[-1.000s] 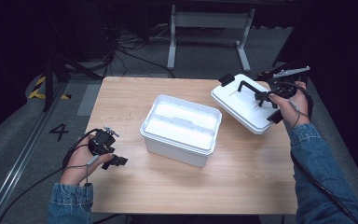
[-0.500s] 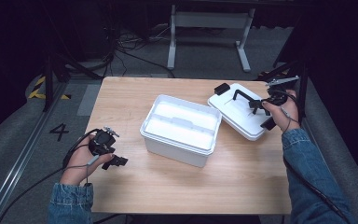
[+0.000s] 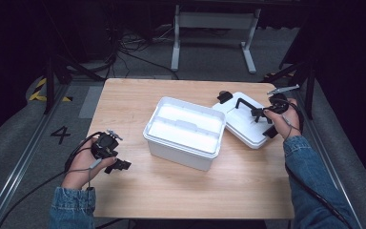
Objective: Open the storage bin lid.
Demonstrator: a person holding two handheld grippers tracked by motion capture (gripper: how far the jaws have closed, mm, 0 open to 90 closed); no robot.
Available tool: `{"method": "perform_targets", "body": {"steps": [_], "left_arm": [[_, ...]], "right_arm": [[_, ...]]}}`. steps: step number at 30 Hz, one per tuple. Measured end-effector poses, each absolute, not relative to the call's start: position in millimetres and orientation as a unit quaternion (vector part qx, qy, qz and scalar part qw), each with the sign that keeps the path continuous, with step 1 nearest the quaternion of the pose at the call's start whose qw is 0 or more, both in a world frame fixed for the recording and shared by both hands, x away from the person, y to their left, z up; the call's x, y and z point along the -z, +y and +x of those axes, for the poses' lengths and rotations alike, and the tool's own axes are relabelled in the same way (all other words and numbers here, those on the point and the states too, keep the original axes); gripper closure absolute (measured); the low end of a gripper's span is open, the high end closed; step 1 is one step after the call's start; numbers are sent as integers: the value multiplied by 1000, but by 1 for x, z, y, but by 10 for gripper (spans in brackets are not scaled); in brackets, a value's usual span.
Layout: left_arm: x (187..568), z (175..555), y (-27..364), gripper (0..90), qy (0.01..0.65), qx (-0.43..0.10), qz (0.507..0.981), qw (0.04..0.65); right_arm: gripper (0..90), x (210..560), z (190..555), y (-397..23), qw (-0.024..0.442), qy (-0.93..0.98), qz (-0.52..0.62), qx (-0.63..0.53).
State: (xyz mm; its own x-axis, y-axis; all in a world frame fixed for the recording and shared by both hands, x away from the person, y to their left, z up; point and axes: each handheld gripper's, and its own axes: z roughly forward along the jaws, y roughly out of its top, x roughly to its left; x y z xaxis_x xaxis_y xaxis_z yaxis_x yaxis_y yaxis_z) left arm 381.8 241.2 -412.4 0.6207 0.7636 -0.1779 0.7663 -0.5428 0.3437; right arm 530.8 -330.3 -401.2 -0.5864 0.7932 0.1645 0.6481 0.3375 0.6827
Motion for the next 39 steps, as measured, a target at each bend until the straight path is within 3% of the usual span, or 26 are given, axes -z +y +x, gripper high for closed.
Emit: {"method": "perform_targets", "body": {"steps": [32,39], "left_arm": [[414,382,240,264,431,7,881,194],[414,382,239,264,431,8,881,193]], "right_arm": [[824,439,530,-344,54,793,478,-375],[654,437,531,-350,79,786,486,-374]]}}
